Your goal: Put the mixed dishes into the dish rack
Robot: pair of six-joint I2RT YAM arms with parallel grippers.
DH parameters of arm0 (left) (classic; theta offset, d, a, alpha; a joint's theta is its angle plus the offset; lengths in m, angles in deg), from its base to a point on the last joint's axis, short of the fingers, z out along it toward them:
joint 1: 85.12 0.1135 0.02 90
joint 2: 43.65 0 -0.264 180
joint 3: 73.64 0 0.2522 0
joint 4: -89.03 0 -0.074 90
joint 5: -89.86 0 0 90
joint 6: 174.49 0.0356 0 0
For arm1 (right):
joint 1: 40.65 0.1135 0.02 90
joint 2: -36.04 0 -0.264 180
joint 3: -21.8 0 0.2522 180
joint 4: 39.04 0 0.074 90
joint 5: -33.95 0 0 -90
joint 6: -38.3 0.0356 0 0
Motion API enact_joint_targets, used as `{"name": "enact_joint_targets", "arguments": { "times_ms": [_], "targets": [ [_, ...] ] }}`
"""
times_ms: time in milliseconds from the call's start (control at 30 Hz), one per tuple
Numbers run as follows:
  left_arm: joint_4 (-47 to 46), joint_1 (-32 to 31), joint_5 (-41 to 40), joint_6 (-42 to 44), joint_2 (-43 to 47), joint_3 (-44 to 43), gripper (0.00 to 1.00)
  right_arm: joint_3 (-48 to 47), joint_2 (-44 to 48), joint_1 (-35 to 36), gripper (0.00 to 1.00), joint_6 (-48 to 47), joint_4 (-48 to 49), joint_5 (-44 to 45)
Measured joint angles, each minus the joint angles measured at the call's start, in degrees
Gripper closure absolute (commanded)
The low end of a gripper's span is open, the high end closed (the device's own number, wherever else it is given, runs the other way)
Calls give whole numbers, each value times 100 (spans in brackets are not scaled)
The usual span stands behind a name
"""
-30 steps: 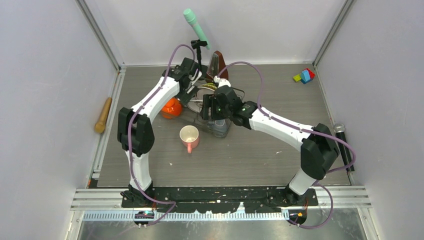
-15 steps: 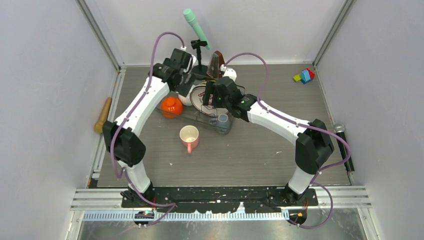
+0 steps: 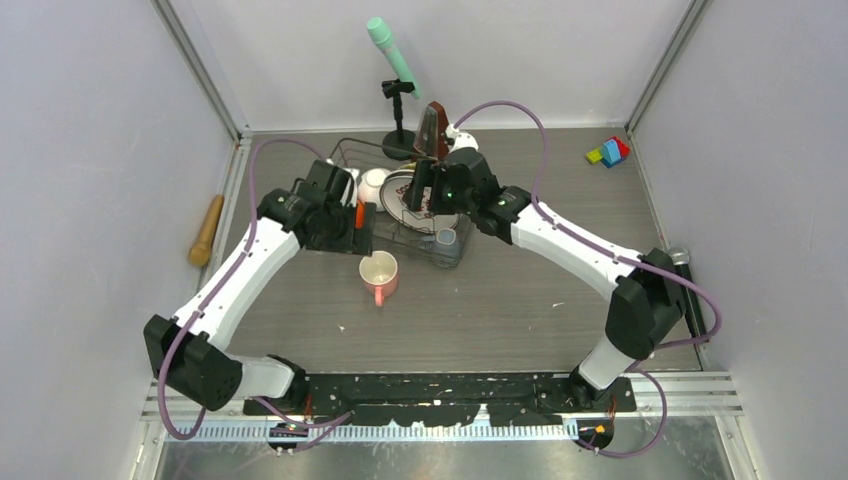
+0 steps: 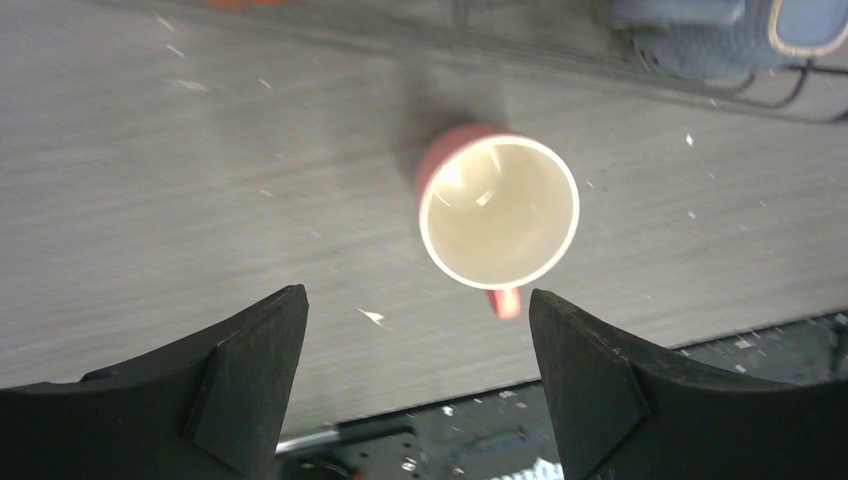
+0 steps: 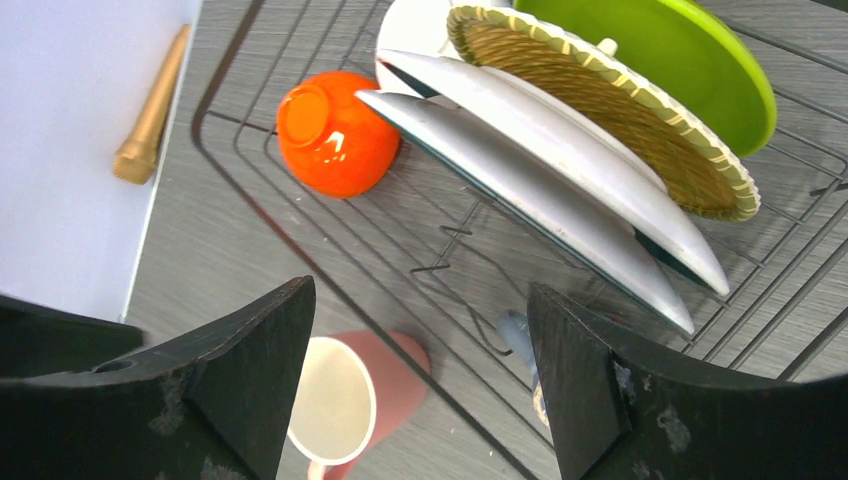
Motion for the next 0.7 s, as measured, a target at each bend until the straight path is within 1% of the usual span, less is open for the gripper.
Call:
{"name": "enact_joint_targets", "arguments": {
  "times_ms": [100, 200, 367, 700],
  "targets": [
    [-129, 0, 562, -348, 122, 584, 21, 87, 219, -4, 16, 4, 22, -205],
    [-282, 0, 901, -592, 116, 927, 27, 256, 444, -4, 16, 28, 57, -382],
    [-592, 2, 1019, -798, 114, 1248, 35, 726, 898, -4, 16, 70, 120, -608],
    [-1344, 48, 1060, -1060, -162, 1845, 43, 1434, 1915, -4, 16, 17, 269, -909]
  ]
}}
